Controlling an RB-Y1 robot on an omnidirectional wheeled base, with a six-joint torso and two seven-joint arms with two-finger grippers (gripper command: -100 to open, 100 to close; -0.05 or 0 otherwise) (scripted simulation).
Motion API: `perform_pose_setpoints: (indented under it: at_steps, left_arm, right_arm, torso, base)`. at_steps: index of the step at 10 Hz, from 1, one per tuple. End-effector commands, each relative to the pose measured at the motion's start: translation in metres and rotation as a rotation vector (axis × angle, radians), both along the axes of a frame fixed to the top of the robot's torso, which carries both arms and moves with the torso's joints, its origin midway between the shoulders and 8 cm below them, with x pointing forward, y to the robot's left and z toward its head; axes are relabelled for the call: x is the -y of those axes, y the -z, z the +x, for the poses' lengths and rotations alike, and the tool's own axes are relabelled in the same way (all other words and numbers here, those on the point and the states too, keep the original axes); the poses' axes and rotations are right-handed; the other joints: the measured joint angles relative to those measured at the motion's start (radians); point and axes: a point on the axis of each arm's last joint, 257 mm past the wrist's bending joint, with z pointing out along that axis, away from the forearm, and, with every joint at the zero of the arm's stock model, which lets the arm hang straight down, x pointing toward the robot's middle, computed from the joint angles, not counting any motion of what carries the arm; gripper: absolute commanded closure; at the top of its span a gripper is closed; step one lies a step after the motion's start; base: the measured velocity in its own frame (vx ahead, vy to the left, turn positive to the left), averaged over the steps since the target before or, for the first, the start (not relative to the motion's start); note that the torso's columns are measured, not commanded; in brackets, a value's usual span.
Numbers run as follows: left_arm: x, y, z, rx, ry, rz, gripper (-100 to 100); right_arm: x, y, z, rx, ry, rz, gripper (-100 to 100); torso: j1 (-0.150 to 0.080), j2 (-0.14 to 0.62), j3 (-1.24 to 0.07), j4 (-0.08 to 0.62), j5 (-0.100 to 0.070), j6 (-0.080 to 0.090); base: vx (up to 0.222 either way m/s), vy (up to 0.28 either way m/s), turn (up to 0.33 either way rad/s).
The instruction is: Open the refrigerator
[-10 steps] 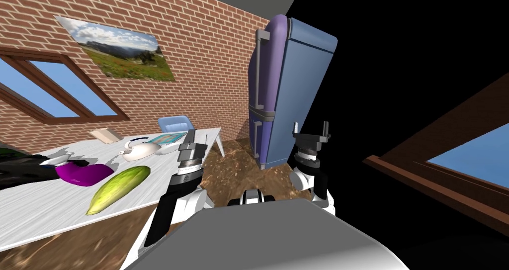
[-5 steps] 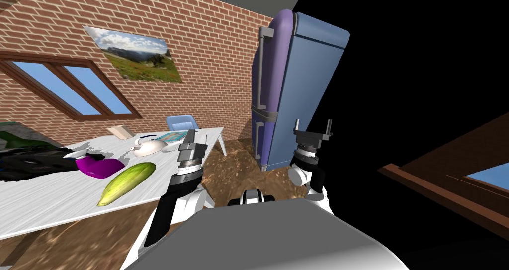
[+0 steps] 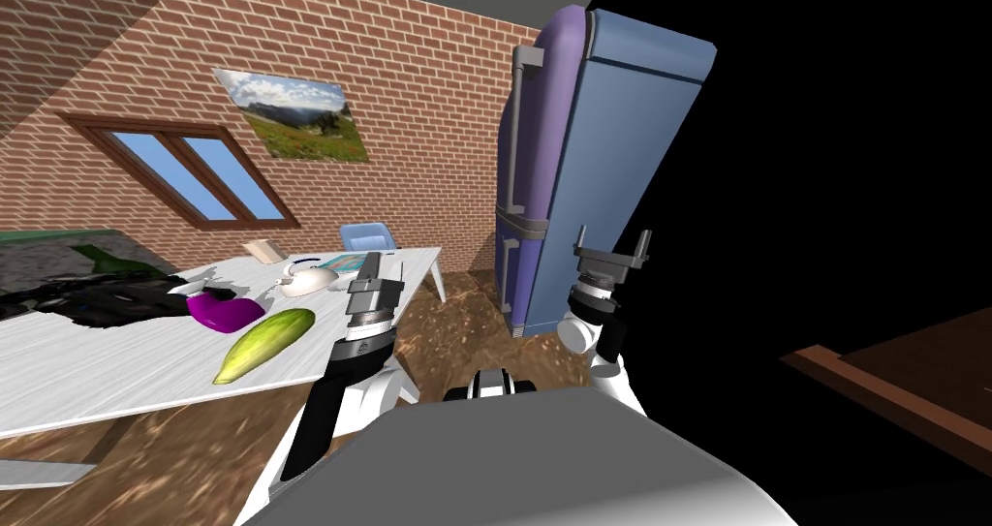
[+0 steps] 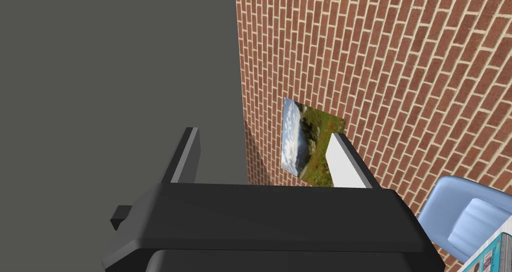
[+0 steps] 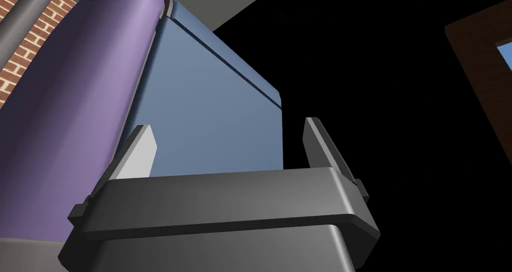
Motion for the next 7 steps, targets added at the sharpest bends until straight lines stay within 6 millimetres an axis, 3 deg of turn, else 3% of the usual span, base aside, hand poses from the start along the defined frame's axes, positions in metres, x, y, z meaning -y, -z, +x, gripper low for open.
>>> perform_pose_setpoints:
  at_steps: [1,7]
  left_arm:
    - [0.0,0.0,0.0,0.0,0.0,0.0,0]
    - [0.0,0.0,0.0,0.0,0.0,0.0,0]
  right_arm:
    - [0.006,-0.006,0.003,0.047,-0.078,0.078,-100]
    - [0.019,-0.013,0.017,0.13,-0.244,0.248,-100]
  torso:
    - [0.0,0.001,0.001,0.0,0.0,0.001]
    - [0.0,0.001,0.001,0.0,0.0,0.001]
  base:
    - [0.034,-0.056,0.189]
    - [0.03,-0.049,0.12]
